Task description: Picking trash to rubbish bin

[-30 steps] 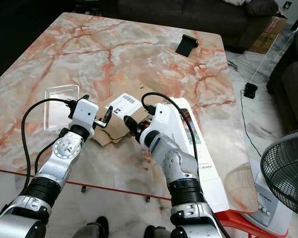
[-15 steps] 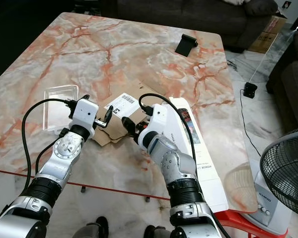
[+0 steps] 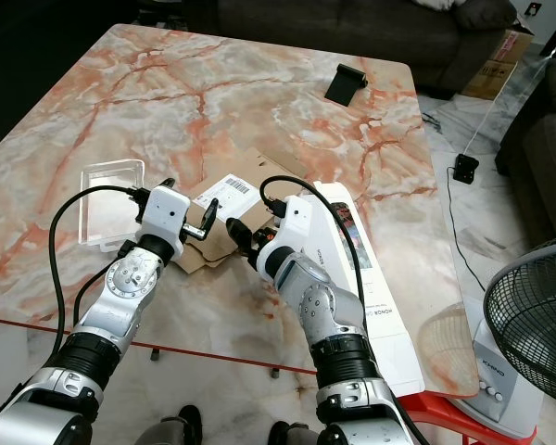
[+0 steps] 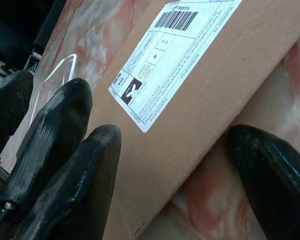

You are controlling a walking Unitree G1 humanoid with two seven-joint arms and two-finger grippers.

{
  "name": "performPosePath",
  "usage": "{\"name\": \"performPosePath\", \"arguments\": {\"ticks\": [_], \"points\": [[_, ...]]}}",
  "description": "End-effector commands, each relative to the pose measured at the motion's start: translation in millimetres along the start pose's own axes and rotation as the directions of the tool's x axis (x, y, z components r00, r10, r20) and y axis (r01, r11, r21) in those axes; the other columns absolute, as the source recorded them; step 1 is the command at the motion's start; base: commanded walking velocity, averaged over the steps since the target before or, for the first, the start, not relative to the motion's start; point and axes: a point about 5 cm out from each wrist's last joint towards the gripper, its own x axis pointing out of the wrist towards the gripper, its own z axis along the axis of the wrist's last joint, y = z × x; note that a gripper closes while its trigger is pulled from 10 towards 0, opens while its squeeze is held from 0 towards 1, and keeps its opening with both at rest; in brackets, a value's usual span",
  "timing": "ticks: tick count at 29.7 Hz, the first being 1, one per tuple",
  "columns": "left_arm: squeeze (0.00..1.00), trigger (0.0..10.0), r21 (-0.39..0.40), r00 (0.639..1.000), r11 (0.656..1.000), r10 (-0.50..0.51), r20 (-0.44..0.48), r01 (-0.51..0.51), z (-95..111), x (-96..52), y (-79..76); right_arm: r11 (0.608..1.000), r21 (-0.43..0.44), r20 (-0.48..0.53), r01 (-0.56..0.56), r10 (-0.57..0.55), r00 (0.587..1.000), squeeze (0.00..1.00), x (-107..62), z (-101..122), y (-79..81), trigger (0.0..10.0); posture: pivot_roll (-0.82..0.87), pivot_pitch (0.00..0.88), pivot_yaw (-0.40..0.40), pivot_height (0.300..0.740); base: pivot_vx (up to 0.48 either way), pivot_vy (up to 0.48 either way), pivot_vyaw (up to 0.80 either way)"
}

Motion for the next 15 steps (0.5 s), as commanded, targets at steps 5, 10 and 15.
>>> {"name": "performPosePath", "arguments": {"ticks": [5,10,15], "points": [[0.00,10.0,-0.008,1.000,1.000,-0.008,0.013,0.008,1.4,-2.1,-3.4,0.988,0.135,-0.074,-0.076,0.086,0.994,0.00,11.6,-29.9,31.5,10.0,0.06,0.187,-0.106,0.740,0.000,0.000,0.00],[0.00,10.0,-0.013,1.000,1.000,-0.012,0.018,0.012,2.4,-1.4,-4.3,0.986,0.148,-0.072,-0.079,0.091,0.993,0.00,12.1,-29.5,32.6,10.0,0.06,0.187,-0.106,0.740,0.000,0.000,0.00],[0.00,10.0,-0.013,1.000,1.000,-0.013,0.018,0.013,2.4,-1.4,-4.4,0.988,0.127,-0.076,-0.083,0.093,0.993,0.00,12.3,-30.7,33.2,0.0,0.06,0.186,-0.108,0.740,0.000,0.000,0.00]]}}
